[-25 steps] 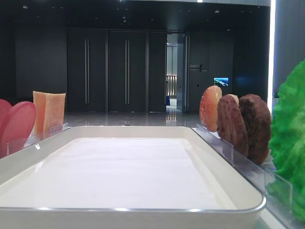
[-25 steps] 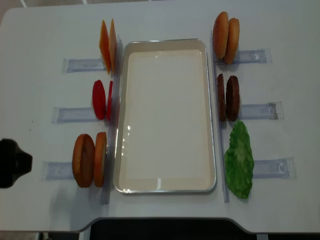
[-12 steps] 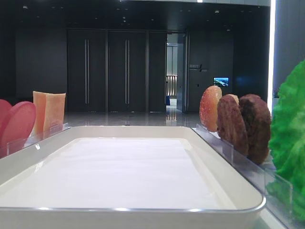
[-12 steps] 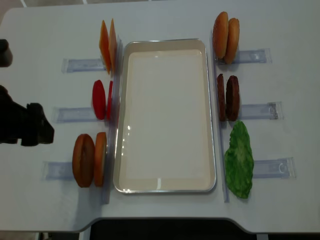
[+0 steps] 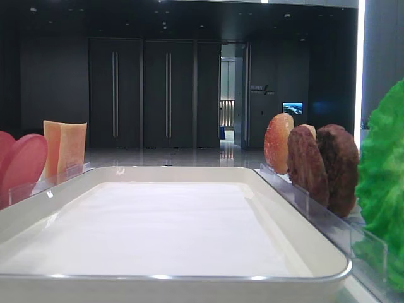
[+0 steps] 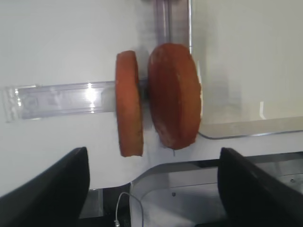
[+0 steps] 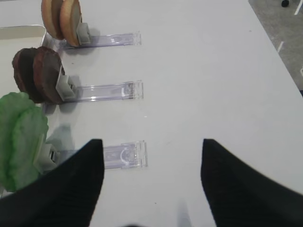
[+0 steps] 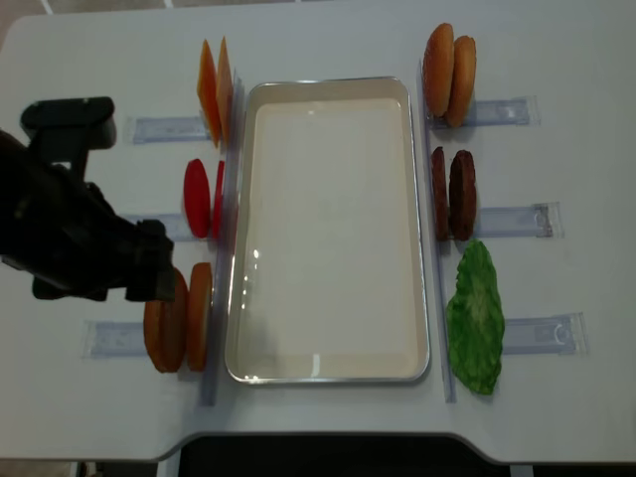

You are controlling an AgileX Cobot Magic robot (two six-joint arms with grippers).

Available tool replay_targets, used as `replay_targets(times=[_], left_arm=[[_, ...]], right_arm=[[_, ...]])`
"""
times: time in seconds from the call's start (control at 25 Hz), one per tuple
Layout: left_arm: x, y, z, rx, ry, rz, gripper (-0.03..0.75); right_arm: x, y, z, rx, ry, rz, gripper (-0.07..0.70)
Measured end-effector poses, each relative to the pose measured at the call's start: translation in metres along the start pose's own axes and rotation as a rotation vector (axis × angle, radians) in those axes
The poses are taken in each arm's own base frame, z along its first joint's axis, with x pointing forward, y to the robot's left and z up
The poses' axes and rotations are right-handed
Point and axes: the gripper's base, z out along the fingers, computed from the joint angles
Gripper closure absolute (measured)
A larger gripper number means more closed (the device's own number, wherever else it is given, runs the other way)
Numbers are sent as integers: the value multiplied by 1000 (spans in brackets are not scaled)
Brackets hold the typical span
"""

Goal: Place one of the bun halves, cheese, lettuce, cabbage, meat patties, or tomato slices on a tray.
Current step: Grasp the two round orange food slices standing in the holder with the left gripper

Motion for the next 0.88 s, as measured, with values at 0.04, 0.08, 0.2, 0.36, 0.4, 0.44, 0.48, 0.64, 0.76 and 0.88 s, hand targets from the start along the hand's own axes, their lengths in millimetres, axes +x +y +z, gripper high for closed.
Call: replay_targets(times=[0.04,0.08,0.2,0.36,0.4,0.44,0.48,0.64,0.76,0.88], left_arm=[[0,-5,3,2,1,-1,66],[-1,-9,5,4,4,-6,66],[-3,-18,14,-10,12,-20,66],[-8,-26,27,-24,17,-32,66],[-9,-29,30,-21,15,-31,66],[-10,-32,34,-19,16,-32,66],[-11,-35,37,-16,15,-30,66],[-13,-45,51,-12,35,-10,66],[-13,-49,59,-25,66,-6,66],[-12,-50,63,-35,82,-3,66]], right_arm=[[0,0,0,0,0,0,205],[0,0,0,0,0,0,205],[0,0,0,0,0,0,205],[0,0,0,0,0,0,205],[0,0,0,0,0,0,205],[0,0,0,0,0,0,205],[0,0,0,0,0,0,205],[0,0,0,0,0,0,205],[0,0,0,0,0,0,205],[0,0,0,0,0,0,205]])
